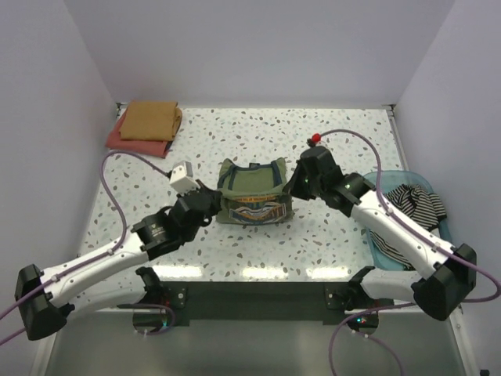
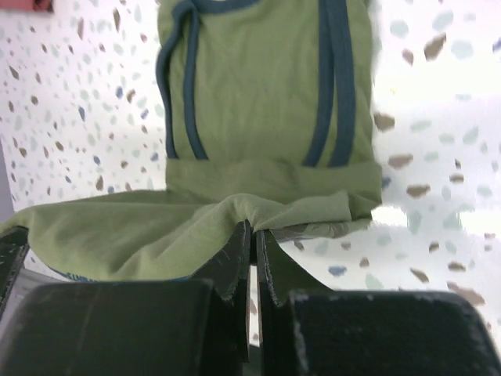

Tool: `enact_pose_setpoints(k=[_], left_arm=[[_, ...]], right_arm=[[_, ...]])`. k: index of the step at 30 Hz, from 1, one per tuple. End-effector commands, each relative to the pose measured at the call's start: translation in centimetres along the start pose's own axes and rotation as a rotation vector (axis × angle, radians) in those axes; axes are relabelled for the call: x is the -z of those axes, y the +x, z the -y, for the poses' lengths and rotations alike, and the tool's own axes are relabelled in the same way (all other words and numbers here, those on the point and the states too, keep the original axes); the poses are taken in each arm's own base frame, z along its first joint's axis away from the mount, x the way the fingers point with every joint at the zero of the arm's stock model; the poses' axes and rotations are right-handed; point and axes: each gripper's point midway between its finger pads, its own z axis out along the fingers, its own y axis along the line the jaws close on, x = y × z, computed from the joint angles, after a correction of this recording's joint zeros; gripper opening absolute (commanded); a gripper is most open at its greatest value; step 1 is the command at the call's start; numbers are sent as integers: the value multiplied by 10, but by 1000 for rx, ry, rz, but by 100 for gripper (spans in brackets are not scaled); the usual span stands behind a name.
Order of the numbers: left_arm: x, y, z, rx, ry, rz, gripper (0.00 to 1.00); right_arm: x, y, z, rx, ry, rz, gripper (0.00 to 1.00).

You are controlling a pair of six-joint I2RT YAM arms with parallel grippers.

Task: Fold and stack the tank tops
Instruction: Fold the tank top, then neatly place the folded tank top to the corner

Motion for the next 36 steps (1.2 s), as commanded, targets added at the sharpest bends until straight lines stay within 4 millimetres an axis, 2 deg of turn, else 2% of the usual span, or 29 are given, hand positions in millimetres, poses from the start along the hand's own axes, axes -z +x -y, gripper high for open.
enact_pose_setpoints(k=[1,2,4,5,6,7,9,10,11,12,13,14,15,16,17,18,19,20,22,23,24,25,26,28,30,31,33,34,36], left_arm=[[-21,-41,48,-26,132,63,0],[-30,-51,45,-17,114,83,0],[-47,-60,53,-17,127,84,0],[-55,-64,53,-15,125,84,0],[-66,-77,48,1,108,108,0],[-80,-72,47,-16,104,73,0],[-101,-92,46,13,116,110,0],[-118,-83,45,-6,125,66,0],[-129,-84,41,-3,117,60,0],[-152,-86,29,1,88,57,0],[-164,-81,26,1,99,24,0],[-176,-78,23,0,107,8,2],[-190,-89,19,10,125,28,4],[-210,-78,12,12,131,-12,17],[-221,-85,4,31,137,-3,27],[-236,-91,10,40,192,12,36],[-240,-92,12,48,216,-3,45],[-244,-96,5,52,188,-3,48],[-244,-111,2,43,157,29,55],[-241,-109,-11,42,103,9,56],[-232,-116,-7,41,104,15,57],[-229,-120,-14,39,61,33,57],[-223,-113,-25,37,11,2,57],[-209,-101,-34,66,-18,-33,58],[-197,-80,-48,72,-41,-82,58],[-193,-72,-52,72,-44,-105,62],[-183,-54,-64,64,-46,-136,66],[-180,-49,-68,66,-51,-148,70],[-173,-36,-75,57,-51,-181,71]], right_arm=[[0,-43,-39,53,-131,51,0],[-14,-48,-33,51,-103,34,0],[-19,-65,-42,43,-125,39,0],[-25,-76,-37,32,-110,52,0],[-38,-76,-35,30,-105,21,0],[-40,-86,-41,26,-118,33,0],[-59,-98,-39,15,-119,8,0],[-66,-103,-39,11,-117,4,0],[-76,-109,-31,-1,-100,0,0],[-81,-119,-36,-5,-125,8,0],[-105,-115,-28,-9,-103,-27,3],[-115,-120,-20,-11,-84,-32,13],[-122,-132,-22,-18,-84,-22,23],[-147,-124,-11,-29,-64,-70,32],[-156,-132,-3,-44,-54,-64,47],[-162,-147,-2,-46,-48,-33,52],[-174,-147,4,-44,-36,-39,58],[-179,-150,5,-21,-31,-36,66],[-175,-159,9,5,15,-26,69],[-171,-161,10,28,25,-18,71],[-169,-155,17,31,48,-23,71],[-164,-154,20,33,59,-11,71],[-149,-155,13,42,43,18,70],[-144,-132,17,65,69,8,69],[-135,-102,8,139,103,1,67],[-134,-82,-6,177,84,-17,66],[-136,-55,-12,196,70,-43,65],[-137,-37,-24,223,44,-65,65],[-141,-17,-32,240,33,-83,64]])
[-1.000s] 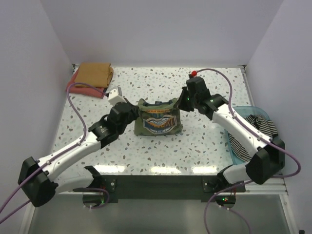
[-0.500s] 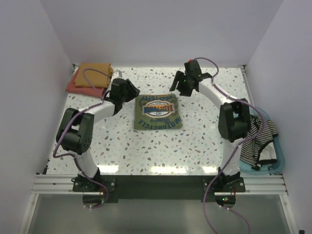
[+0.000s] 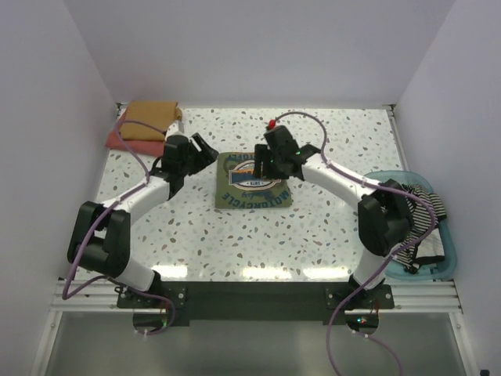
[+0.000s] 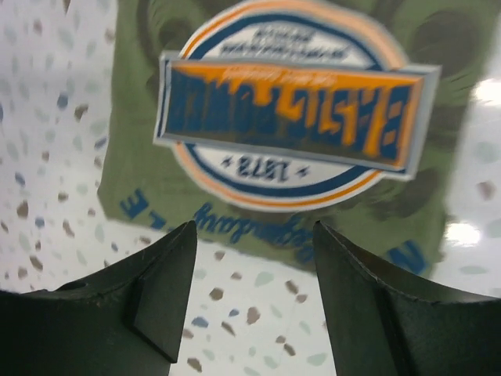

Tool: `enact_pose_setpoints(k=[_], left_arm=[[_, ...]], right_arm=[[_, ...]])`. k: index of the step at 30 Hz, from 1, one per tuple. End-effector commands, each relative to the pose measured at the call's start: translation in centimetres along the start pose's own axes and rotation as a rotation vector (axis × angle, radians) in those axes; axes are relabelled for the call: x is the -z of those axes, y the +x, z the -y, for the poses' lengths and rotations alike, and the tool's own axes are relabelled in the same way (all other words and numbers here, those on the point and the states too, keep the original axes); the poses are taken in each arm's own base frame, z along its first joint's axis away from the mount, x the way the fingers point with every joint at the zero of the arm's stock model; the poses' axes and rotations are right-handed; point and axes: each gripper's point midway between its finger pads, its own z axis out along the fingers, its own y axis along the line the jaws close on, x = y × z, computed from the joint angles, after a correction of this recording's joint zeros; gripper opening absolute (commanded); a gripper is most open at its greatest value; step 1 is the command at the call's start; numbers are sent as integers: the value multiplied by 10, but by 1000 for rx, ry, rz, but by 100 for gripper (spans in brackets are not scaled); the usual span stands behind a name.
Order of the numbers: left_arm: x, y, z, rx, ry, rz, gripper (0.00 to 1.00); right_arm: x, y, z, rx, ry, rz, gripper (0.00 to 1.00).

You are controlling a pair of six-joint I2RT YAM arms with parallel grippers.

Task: Fold and stack the tank tops
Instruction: Neatly place the folded tank top to the corner

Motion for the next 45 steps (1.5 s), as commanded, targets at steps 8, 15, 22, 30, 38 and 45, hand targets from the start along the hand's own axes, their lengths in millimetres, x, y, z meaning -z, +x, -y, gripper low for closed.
enact_pose_setpoints(k=[8,15,22,30,38,45], left_arm=[[-2,59,-39,-5,1,-238,76],[-8,72,-49,50,42,-286,76],[-16,95,-56,63,55,-373,76],[-13,119,-81,49,-64,-395,75],[-17,117,-82,48,-76,-394,74],[-20,113,-80,40,-75,-396,74]], right_arm=[[-9,66,-88,289,-20,60,67],[-13,79,-128,525,17,134,69],[-8,72,-124,552,96,177,70],[-14,82,-134,609,16,149,72],[-41,89,-139,690,66,156,72],[-62,99,-133,720,109,130,64]])
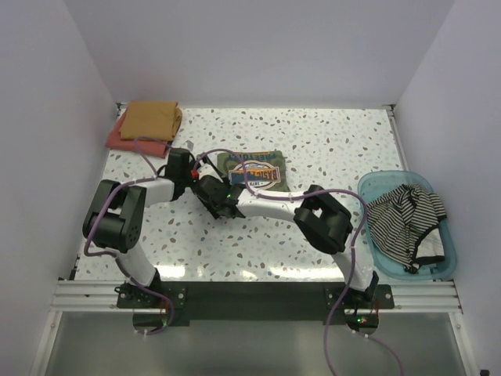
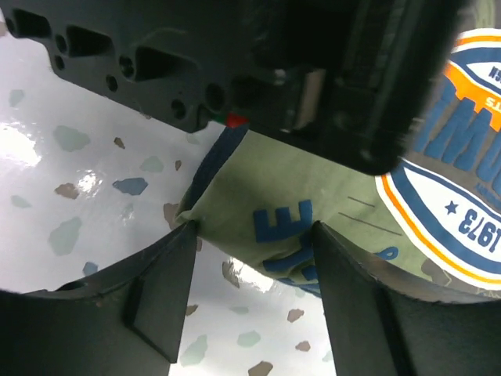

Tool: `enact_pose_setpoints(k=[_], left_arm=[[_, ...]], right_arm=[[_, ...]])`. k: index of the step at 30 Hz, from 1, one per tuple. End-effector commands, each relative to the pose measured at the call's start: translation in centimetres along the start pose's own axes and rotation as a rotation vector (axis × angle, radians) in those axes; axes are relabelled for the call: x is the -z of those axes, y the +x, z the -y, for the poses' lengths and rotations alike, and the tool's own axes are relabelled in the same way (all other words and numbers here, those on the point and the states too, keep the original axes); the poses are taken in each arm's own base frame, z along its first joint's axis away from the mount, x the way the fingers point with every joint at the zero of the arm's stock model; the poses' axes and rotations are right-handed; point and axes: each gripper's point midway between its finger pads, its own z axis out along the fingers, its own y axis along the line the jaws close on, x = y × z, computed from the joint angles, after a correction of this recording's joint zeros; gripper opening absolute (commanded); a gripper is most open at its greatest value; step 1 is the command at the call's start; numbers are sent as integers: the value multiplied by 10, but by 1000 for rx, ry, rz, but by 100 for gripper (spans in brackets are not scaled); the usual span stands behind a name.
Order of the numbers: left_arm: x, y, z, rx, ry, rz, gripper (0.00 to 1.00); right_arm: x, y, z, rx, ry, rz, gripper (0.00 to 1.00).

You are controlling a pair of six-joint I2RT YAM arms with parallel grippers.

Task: Fold and stack the tank tops
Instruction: Neatly place the folded tank top to the corner

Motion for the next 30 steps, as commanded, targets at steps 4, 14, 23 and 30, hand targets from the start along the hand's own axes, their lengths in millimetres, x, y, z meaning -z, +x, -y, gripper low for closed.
enact_pose_setpoints(k=[4,14,23,30], left_arm=[[-5,15,-23,2,-91,-54,74],[-1,22,-25,-3,-82,-70,76],[0,34,-29,50,-79,-78,76],[-7,50,-21,122,-23,-112,77]], right_arm=[[-5,-18,-1,5,34,45,52],[8,-27,8,-126,-59,70,19],[21,-42,39,-359,-219,100,16],[24,-45,48,-425,-262,102,15]])
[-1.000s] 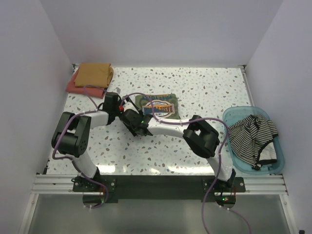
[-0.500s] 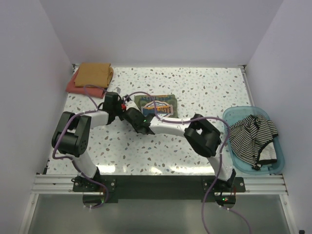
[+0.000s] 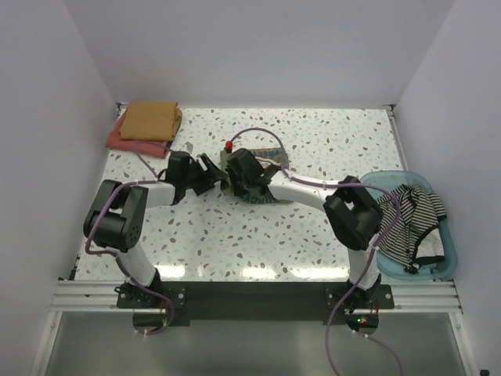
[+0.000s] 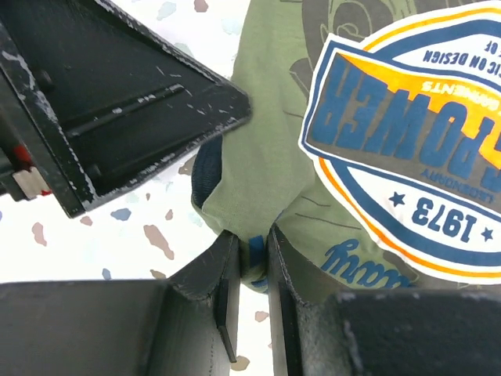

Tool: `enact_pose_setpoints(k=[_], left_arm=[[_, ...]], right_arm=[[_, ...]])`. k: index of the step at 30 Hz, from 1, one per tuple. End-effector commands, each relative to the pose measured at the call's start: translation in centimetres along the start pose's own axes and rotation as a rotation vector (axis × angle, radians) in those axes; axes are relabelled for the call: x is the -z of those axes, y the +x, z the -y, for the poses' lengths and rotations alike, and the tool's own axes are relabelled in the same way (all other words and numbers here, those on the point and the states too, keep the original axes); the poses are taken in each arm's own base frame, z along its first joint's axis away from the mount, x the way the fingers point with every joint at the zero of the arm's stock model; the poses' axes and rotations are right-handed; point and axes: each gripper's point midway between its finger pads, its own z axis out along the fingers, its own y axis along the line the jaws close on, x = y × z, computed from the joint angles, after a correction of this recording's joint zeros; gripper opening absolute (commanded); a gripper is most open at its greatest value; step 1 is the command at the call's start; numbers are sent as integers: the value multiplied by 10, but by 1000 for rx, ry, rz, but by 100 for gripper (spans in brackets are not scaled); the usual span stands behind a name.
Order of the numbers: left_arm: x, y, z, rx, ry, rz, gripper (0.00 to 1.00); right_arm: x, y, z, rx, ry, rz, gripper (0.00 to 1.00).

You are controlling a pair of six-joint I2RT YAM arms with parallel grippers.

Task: Fold and stack the tank tops
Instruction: Neatly place the folded tank top to the corner

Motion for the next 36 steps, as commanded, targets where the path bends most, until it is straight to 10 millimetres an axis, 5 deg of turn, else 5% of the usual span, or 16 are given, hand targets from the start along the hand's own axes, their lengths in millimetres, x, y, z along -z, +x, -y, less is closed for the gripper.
enact_pose_setpoints(k=[1,11,15,16,18,28,36], left_arm=[[-1,47,-28,120,-66,-124,77],[22,61,-25,417,-41,-83,80],[33,63,-31,445,-97,-72,88],[35,64,-30,464,-97,-68,100],[36,68,-27,494,-64,-67,100],[15,85,-19,620,-27,-105,100],[1,70,-20,637,-32,-60,100]], right_arm=[[16,-21,-20,-55,-98,61,15],[13,-19,-14,-70,-100,52,12],[9,-15,-13,-74,-98,41,11],[9,-14,-13,-74,-99,40,11],[8,-12,-12,-76,-99,35,11],[10,-16,-16,-83,-112,39,9],[11,-11,-15,-86,-117,30,8]])
